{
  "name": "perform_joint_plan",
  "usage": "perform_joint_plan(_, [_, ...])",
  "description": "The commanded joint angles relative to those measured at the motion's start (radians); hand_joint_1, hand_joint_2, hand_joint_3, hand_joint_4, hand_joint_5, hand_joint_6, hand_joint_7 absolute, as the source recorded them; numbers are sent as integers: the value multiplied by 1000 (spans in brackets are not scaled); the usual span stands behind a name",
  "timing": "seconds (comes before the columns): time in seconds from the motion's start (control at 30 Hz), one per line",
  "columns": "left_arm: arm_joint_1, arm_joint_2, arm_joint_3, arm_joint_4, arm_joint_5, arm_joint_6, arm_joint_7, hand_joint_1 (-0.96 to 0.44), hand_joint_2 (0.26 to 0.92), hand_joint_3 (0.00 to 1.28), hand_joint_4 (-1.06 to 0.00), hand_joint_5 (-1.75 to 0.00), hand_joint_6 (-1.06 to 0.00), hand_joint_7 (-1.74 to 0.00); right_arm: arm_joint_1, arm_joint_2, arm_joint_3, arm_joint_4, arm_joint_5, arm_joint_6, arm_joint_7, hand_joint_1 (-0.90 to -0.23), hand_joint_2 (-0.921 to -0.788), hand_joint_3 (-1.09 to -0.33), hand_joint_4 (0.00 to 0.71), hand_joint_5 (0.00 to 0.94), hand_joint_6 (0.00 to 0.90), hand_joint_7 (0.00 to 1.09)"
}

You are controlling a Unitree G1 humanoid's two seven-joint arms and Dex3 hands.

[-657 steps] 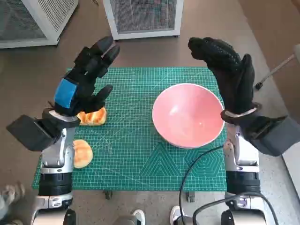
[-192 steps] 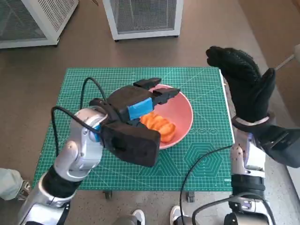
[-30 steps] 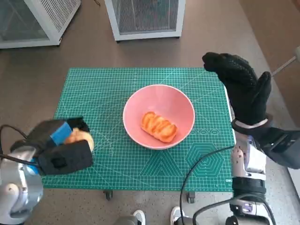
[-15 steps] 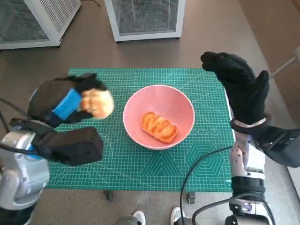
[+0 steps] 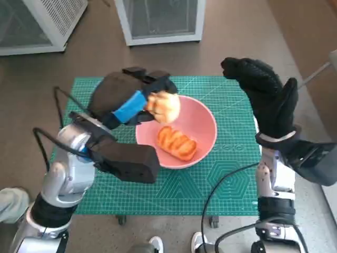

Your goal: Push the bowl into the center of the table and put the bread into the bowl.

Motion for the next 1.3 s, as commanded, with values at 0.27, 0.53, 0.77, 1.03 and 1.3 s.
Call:
perform_joint_plan(0.27, [-65,-78,-39,135,-20,-45,-14,1,916,47,-766,-1129,-620,-1119,22,-10,-9,-10,13,20,10,-645,-921,-716,193,1,120,241])
perform_joint_plan(0.53, [-31,-89,-35,168,-34,-12,-51,-165,868,46,-293,-178,-291,-215,26,-14,-17,-8,13,15,11,-640,-921,-713,195,2,119,241])
perform_joint_plan(0.77, [-31,-69,-21,176,-60,-5,-86,-323,879,18,-153,-13,-250,-38,33,-10,-19,-20,9,16,2,-639,-921,-713,202,5,119,241])
perform_joint_plan(1.03, [-4,-47,42,113,-113,40,-123,-392,887,10,-119,0,-236,-13,38,-2,-14,-31,0,19,-13,-632,-921,-714,204,5,119,241])
perform_joint_plan(1.3, [52,-34,119,12,-180,101,-150,-391,891,6,-115,0,-225,-3,41,3,-8,-42,-5,22,-25,-631,-921,-716,203,3,119,242])
